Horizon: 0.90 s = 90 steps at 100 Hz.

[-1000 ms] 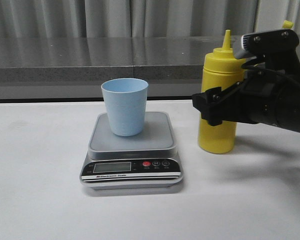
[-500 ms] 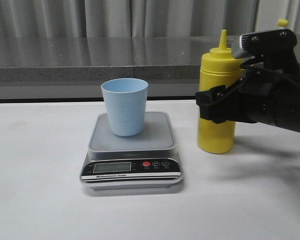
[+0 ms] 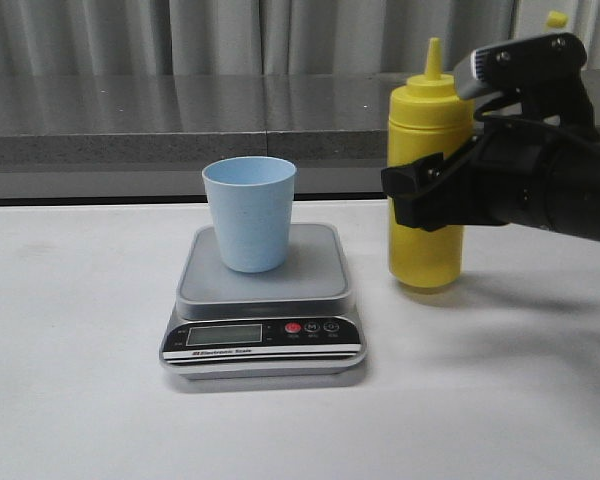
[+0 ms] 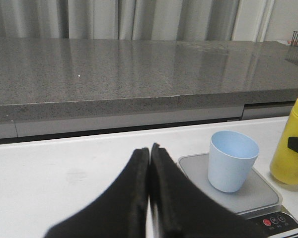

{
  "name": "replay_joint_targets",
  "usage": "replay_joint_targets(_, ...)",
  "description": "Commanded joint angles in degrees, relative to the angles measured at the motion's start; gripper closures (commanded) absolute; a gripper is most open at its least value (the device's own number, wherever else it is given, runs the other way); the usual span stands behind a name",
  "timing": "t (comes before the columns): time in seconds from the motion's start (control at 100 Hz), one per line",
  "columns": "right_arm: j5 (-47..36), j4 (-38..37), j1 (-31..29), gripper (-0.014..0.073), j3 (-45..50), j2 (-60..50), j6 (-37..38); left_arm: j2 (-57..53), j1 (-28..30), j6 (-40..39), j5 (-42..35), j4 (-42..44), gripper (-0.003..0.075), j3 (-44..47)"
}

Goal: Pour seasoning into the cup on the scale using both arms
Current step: 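Lift the yellow bottle and tilt its nozzle down over the cup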

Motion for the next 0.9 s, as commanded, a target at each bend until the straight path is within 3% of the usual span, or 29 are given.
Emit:
replay_joint_targets(0.0, 0.84, -4.07, 0.02, 0.0282, -2.84, -5.21, -2.92, 0.48, 0.32, 0.06, -4.52, -0.22, 0.0740, -1.47)
replay_joint_targets(0.29, 27.40, -15.66, 0.23, 0.0282, -13.69, -9.49, -4.52, 0.48, 0.32, 0.06, -4.52, -0.22, 0.0740, -1.47)
replay_joint_targets(0.57, 47.03, -27.94, 2.72, 0.0282, -24.47, -9.38, -4.52, 0.48, 0.32, 0.06, -4.52, -0.22, 0.0740, -1.47)
replay_joint_targets(0.89, 58.47, -42.37, 5.99, 0.0282, -30.11, -9.23, -4.52, 0.48, 0.32, 0.06, -4.52, -0.22, 0.0740, -1.47)
